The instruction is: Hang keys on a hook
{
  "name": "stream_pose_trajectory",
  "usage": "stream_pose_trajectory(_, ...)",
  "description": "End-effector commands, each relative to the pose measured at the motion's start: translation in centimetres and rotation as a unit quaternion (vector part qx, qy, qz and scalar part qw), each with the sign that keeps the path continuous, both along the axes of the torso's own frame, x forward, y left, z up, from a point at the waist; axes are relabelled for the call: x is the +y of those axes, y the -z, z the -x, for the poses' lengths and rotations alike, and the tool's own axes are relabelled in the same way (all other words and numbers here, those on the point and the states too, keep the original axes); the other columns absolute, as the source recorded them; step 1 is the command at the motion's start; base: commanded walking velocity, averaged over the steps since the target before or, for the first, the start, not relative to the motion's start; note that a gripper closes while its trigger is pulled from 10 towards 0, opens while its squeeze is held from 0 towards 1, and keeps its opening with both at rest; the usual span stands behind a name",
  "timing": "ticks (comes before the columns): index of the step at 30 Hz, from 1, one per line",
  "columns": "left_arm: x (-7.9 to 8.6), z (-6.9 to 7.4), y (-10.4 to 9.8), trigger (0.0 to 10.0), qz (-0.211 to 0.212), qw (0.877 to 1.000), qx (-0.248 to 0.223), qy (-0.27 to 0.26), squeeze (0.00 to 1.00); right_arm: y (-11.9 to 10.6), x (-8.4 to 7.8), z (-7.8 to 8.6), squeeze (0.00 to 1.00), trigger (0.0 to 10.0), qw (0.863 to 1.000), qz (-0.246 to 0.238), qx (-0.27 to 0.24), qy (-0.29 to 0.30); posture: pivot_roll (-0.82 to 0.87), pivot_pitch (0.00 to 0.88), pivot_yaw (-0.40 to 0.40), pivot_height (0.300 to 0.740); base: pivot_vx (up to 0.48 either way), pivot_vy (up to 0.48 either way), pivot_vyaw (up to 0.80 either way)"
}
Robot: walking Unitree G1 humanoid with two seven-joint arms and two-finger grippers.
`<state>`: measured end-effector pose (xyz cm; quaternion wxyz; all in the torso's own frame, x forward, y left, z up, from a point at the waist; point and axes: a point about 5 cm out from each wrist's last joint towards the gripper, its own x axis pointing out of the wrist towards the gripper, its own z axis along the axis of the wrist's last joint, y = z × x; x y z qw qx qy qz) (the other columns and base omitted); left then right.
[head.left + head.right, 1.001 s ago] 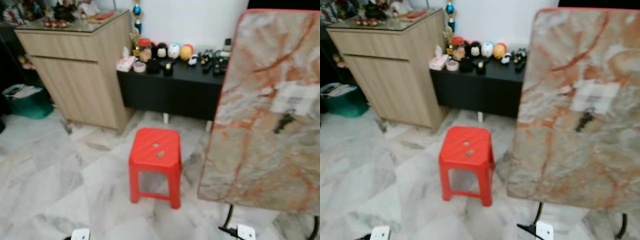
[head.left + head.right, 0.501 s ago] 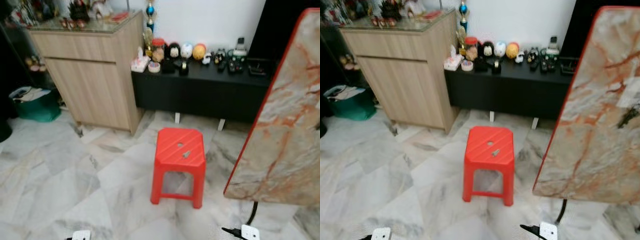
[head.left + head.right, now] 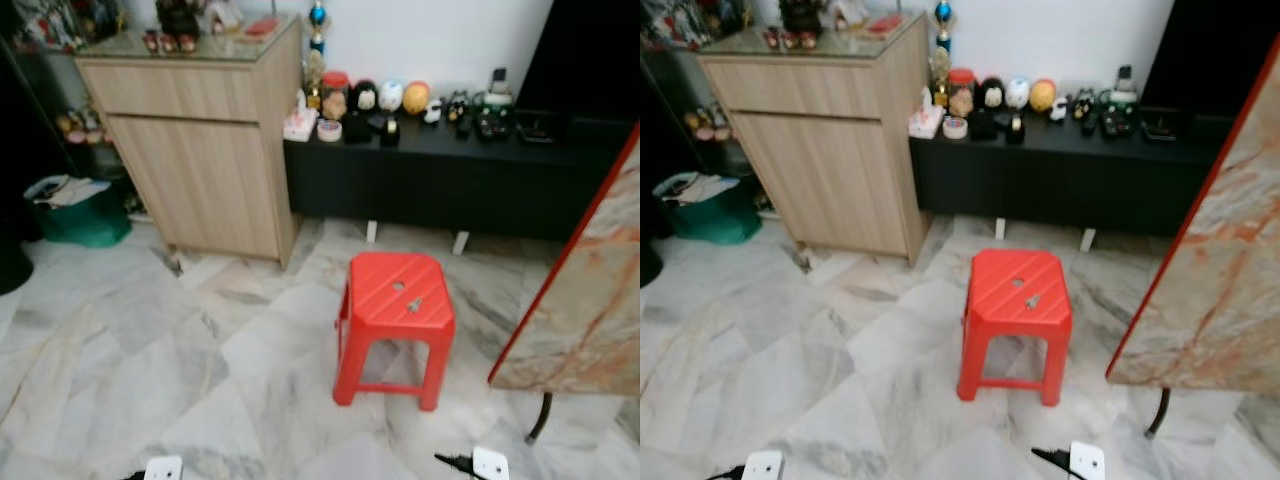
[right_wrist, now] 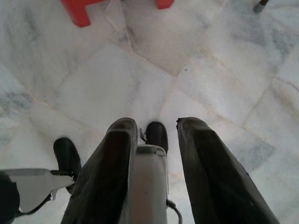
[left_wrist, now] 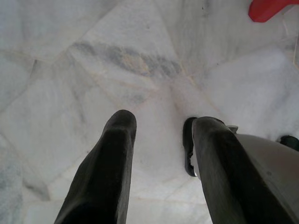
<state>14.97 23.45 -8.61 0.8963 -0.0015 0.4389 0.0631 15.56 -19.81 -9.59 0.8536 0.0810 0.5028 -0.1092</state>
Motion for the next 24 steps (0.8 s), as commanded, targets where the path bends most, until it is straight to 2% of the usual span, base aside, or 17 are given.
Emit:
stream_pose_trajectory(1, -0.1, 0.2, 0.1, 10.0, 0.005, 1.000, 0.005, -0.008, 0.00, 0.0, -0.5, 0.2, 0.00, 10.0, 1.000, 0.007, -0.001, 0.009, -0.02, 0.000, 0.030, 0.740, 0.000, 0.000, 0.00)
stream_pose_trajectory(7, 0.4, -0.2, -0.1, 10.0, 0.004, 1.000, 0.002, -0.016, 0.00, -0.2, -0.5, -0.2, 0.00, 10.0, 1.000, 0.006, -0.005, 0.014, -0.02, 0.000, 0.026, 0.740, 0.000, 0.000, 0.00)
stream_pose_trajectory(12, 0.4, -0.7, -0.3, 10.0, 0.006, 1.000, -0.002, -0.019, 0.00, -0.4, -1.1, -0.4, 0.00, 10.0, 1.000, 0.009, -0.009, 0.017, -0.01, 0.000, 0.020, 0.740, 0.000, 0.000, 0.00)
stream_pose_trajectory(14, 0.4, -0.8, -0.3, 10.0, 0.008, 1.000, -0.003, -0.020, 0.00, -0.4, -1.6, -0.4, 0.00, 10.0, 1.000, 0.012, -0.009, 0.014, -0.01, 0.000, 0.013, 0.740, 0.000, 0.000, 0.00)
stream_pose_trajectory(15, 0.4, -0.9, -0.4, 10.0, 0.009, 1.000, -0.005, -0.021, 0.00, -0.5, -2.4, -0.1, 0.00, 10.0, 1.000, 0.016, -0.008, 0.011, -0.01, 0.000, 0.014, 0.740, 0.240, 0.000, 0.00)
stream_pose_trajectory(19, 0.4, -1.0, -0.4, 10.0, 0.010, 1.000, -0.005, -0.022, 0.00, -0.6, -3.3, 0.2, 0.00, 10.0, 1.000, 0.021, -0.009, 0.012, -0.01, 0.000, 0.017, 0.740, 0.180, 0.000, 0.00)
stream_pose_trajectory(22, 0.3, -1.0, -0.4, 10.0, 0.011, 1.000, -0.005, -0.022, 0.00, -0.6, -3.3, 0.1, 0.00, 10.0, 1.000, 0.019, -0.012, 0.007, -0.01, 0.000, 0.014, 0.740, 0.244, 0.000, 0.18)
stream_pose_trajectory(24, 0.3, -1.0, -0.4, 10.0, 0.011, 1.000, -0.005, -0.023, 0.00, -0.6, -2.6, 0.0, 0.00, 10.0, 1.000, 0.010, -0.019, 0.002, -0.01, 0.000, 0.011, 0.740, 0.244, 0.000, 0.65)
